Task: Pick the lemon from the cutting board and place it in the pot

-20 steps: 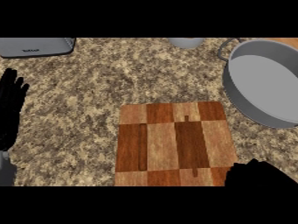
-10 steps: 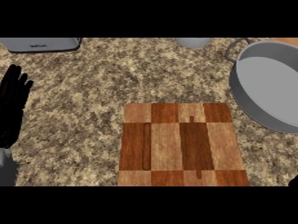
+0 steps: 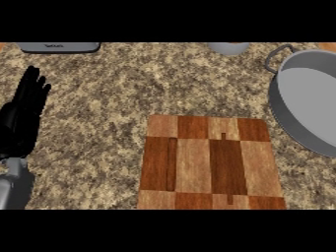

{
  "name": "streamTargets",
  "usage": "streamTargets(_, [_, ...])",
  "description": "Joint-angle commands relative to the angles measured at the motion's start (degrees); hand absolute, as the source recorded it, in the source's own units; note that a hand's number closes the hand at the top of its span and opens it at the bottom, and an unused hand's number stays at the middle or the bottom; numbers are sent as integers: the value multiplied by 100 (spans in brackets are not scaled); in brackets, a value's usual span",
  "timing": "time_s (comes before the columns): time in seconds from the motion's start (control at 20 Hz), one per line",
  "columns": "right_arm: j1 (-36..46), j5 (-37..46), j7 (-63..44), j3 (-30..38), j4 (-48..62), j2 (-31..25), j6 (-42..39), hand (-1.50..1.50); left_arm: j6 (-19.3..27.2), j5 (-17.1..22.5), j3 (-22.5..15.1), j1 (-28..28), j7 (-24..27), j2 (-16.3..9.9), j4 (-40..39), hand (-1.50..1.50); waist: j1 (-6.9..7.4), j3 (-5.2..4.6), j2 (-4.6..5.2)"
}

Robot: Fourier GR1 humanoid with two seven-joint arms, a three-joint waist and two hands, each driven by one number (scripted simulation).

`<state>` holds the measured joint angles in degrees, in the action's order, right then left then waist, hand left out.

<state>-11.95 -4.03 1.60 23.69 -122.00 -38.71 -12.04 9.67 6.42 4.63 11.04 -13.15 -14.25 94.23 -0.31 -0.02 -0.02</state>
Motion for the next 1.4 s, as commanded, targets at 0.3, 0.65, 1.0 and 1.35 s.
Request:
streamTargets(0.3, [1810, 320, 310, -347, 2559, 17, -172, 150, 103, -264, -184, 151, -18, 286, -134, 0, 96, 4, 23])
streamTargets(0.65, [2189, 2747, 1224, -576, 3653, -245, 1366, 150, -173, -40, -43, 225, 4, 120, -110, 0, 309, 14, 98])
streamTargets(1.0, [3583, 3381, 2339, -978, 6337, -113, 1890, 150, -284, -23, 176, 401, 190, 35, -535, 0, 176, 8, 52])
streamTargets(1.35, [4473, 3382, 2336, -1111, 8310, 361, 1568, -150, -131, -126, -49, 378, -113, 205, -60, 0, 269, 15, 69])
